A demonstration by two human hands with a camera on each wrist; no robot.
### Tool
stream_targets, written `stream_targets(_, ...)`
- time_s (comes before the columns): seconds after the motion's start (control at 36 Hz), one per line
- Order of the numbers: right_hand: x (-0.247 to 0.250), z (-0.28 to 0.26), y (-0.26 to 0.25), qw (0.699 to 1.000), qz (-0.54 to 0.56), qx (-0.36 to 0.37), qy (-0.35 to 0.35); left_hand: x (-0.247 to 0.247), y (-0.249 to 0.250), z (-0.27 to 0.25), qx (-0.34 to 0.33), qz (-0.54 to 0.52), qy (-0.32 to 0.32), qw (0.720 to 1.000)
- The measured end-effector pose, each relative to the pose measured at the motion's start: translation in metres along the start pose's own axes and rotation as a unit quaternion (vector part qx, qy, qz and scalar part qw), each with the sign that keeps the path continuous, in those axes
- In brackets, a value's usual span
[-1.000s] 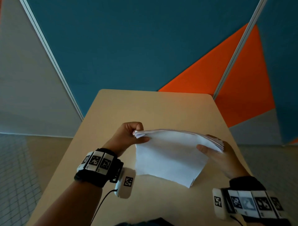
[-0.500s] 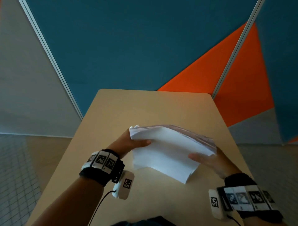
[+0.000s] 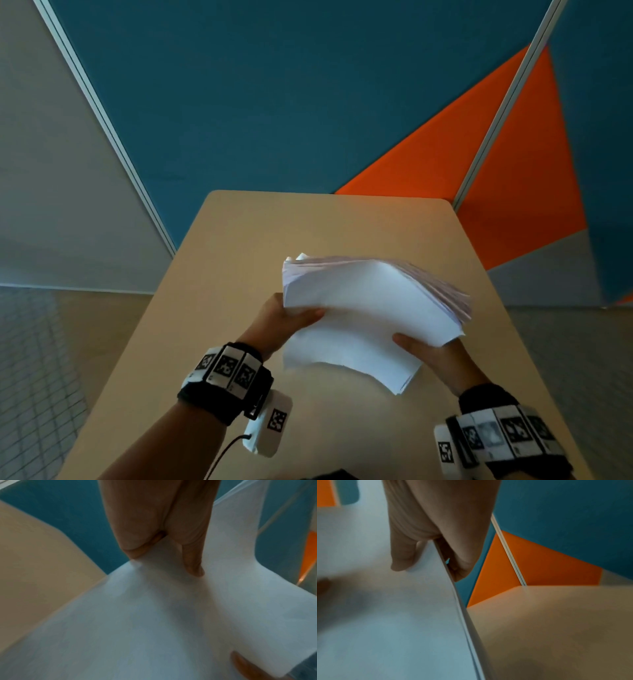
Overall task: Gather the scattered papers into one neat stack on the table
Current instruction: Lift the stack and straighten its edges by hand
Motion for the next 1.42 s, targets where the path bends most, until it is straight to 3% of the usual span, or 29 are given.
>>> stream_targets(0.17,-0.007,0.005,0.041,0.998,-0.006,-0.056,-0.017,-0.005,-0.046,-0.002,0.058,0.1,-0.02,0.993)
stream_targets(0.28,-0.006,0.01,0.04,0.999,-0.029,-0.01,0.018,-0.001,-0.063,-0.002,0.086,0.128,0.011,0.988)
stream_targets(0.44,-0.007,0.034,0.006,0.996,-0.063,0.041,0.039,0.008,-0.054,0.015,0.084,0.072,0.062,0.992)
stream_targets(0.69,-0.031,0.092,0.052,0.985,-0.15,-0.078,0.019,0.019,-0.092,0.044,0.165,0.164,0.073,0.97)
stream_targets(1.06,-0.042,0.109,0.087,0.954,-0.268,-0.136,0.014,0.034,-0.138,0.048,0.238,0.208,0.115,0.942)
stream_targets(1.22,-0.041,0.082,0.102,0.964,-0.235,-0.11,-0.051,0.024,-0.135,0.021,0.197,0.262,0.03,0.944)
stream_targets(1.36,-0.052,0.045,0.1,0.915,-0.357,-0.107,-0.155,0.004,-0.137,-0.007,0.177,0.352,-0.061,0.917)
stream_targets(1.42,-0.054,0.038,0.101,0.906,-0.381,-0.11,-0.151,-0.001,-0.138,-0.014,0.177,0.368,-0.07,0.91)
Point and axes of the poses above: each hand's wrist, its own z-axis towards the middle knuckle, its own x-axis out of the back of the hand, y = z × x, the point moved 10 cm from there along z, towards the middle knuckle, and after that the axes turned 4 degrees about z, right-handed, at the moved point
